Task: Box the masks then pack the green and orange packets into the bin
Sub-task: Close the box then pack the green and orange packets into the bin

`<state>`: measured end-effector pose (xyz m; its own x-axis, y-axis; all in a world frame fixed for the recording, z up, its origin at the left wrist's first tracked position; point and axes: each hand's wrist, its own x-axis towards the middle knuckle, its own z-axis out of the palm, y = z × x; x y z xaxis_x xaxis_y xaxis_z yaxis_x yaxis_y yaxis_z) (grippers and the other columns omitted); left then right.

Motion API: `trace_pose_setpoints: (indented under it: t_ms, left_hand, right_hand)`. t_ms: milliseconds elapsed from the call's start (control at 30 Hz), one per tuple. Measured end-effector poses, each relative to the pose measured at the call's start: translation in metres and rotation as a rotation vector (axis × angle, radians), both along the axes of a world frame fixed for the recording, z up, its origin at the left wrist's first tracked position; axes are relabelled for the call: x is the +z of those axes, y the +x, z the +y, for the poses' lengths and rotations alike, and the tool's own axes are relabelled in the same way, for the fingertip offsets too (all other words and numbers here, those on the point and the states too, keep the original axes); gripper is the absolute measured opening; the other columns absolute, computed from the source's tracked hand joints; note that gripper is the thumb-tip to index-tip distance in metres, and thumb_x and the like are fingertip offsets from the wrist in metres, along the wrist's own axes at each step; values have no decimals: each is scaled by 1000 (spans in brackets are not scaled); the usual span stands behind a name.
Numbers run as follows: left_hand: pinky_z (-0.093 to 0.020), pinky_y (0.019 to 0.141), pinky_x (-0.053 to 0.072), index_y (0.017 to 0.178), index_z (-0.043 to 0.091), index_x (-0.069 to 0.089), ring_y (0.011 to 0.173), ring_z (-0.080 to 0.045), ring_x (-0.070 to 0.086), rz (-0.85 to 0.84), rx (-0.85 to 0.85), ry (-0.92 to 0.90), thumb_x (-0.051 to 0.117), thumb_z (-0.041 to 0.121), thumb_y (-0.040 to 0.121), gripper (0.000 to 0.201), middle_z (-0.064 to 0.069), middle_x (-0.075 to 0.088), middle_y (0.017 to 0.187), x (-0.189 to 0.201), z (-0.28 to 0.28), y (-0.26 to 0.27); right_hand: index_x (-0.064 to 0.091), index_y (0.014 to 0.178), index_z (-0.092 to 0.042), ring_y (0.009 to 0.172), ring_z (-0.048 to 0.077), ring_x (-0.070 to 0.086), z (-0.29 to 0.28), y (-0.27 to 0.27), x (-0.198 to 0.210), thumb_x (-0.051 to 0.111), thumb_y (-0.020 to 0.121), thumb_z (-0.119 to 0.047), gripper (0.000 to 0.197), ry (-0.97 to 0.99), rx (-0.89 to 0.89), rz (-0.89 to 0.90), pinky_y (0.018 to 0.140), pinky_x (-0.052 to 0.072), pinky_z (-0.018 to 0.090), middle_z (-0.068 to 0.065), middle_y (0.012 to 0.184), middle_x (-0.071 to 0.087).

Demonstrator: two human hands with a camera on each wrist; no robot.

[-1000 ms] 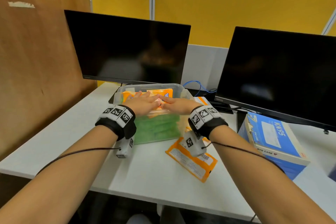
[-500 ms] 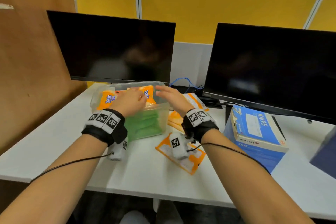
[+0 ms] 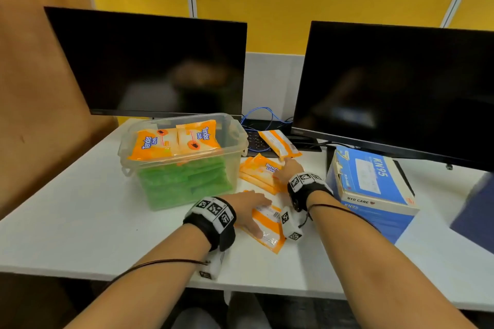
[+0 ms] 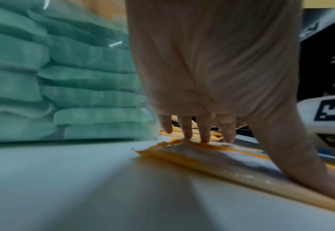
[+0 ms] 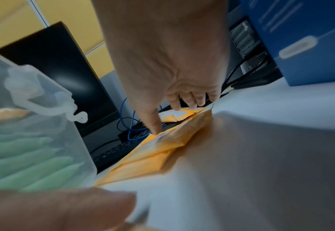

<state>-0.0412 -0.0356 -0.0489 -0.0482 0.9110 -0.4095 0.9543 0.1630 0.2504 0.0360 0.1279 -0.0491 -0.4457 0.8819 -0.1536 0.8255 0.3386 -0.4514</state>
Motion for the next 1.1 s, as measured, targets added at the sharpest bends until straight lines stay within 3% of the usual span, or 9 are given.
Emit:
trace_pose_setpoints:
  t_ms: [200, 333, 467, 600, 633, 767, 900, 967, 1100]
  left_hand:
    - [-40, 100, 42, 138, 25, 38, 124, -25, 43, 59, 65, 27, 82, 46, 65, 88, -2, 40, 133, 0, 5, -9]
    - [-42, 94, 46, 117, 20, 47, 115, -24, 47, 57, 86, 49, 85, 46, 60, 73, 0, 40, 129, -1, 3, -9]
    - [-40, 95, 43, 121, 26, 43, 121, -24, 42, 79, 64, 71, 82, 49, 62, 75, 1, 40, 129, -3, -7, -9]
    - [-50, 115, 23, 149, 38, 14, 146, -23, 13, 97, 3, -90, 80, 55, 62, 110, 4, 7, 159, -4, -28, -17]
    - [-49, 115, 25, 150, 35, 15, 144, -25, 18, 116, -7, -60, 76, 56, 67, 105, 0, 12, 158, -4, -31, -18]
    - [-40, 88, 51, 136, 21, 39, 108, -30, 58, 303, -83, 147, 60, 41, 78, 65, -8, 52, 122, -10, -36, -8]
    - [-36, 70, 47, 131, 15, 37, 94, -35, 60, 357, -68, 274, 51, 19, 83, 50, -15, 59, 108, -6, -38, 3]
    - [-37, 68, 47, 123, 15, 42, 90, -35, 60, 237, 90, 385, 50, 16, 85, 38, -14, 61, 101, 0, -34, 1]
    - [-28, 63, 40, 89, 9, 48, 75, -27, 55, -369, 607, 711, 49, 11, 90, 3, -11, 57, 80, -2, -14, -6]
  right_hand:
    - [32, 145, -16, 129, 34, 44, 0, -24, 3, 68, 64, -69, 103, -111, 97, -255, 103, 41, 48, 11, 147, 39]
    - [61, 98, -13, 91, 27, 63, -10, -33, 5, 69, 66, -64, 61, -64, 224, -310, 84, 51, 37, 7, 97, 65]
    - [59, 106, -13, 102, 29, 61, -19, -28, 5, 75, 66, -59, 64, -176, 141, -240, 90, 49, 40, 7, 106, 64]
    - [47, 82, -15, 89, 22, 55, -19, -8, 8, 69, 82, -32, 28, -149, 17, -22, 78, 47, 31, 2, 78, 52]
    - [46, 78, -16, 86, 22, 55, -18, -4, 7, 67, 82, -27, 24, -107, -11, 59, 75, 48, 31, 1, 76, 50]
    - [52, 110, -16, 92, 21, 57, -25, 26, 17, 64, 83, -15, 29, -63, -72, 542, 78, 46, 30, 4, 102, 60]
    - [48, 122, -19, 101, 17, 60, -45, 52, 37, 68, 83, -18, 44, -6, 10, 865, 89, 50, 34, -1, 113, 62]
    - [47, 122, -21, 99, 14, 59, -55, 61, 45, 67, 83, -14, 44, -61, 6, 966, 87, 49, 33, -4, 111, 60]
    - [52, 113, -19, 99, 22, 60, -63, 75, 51, 61, 85, -9, 31, -279, -76, 1122, 88, 50, 40, 1, 106, 61]
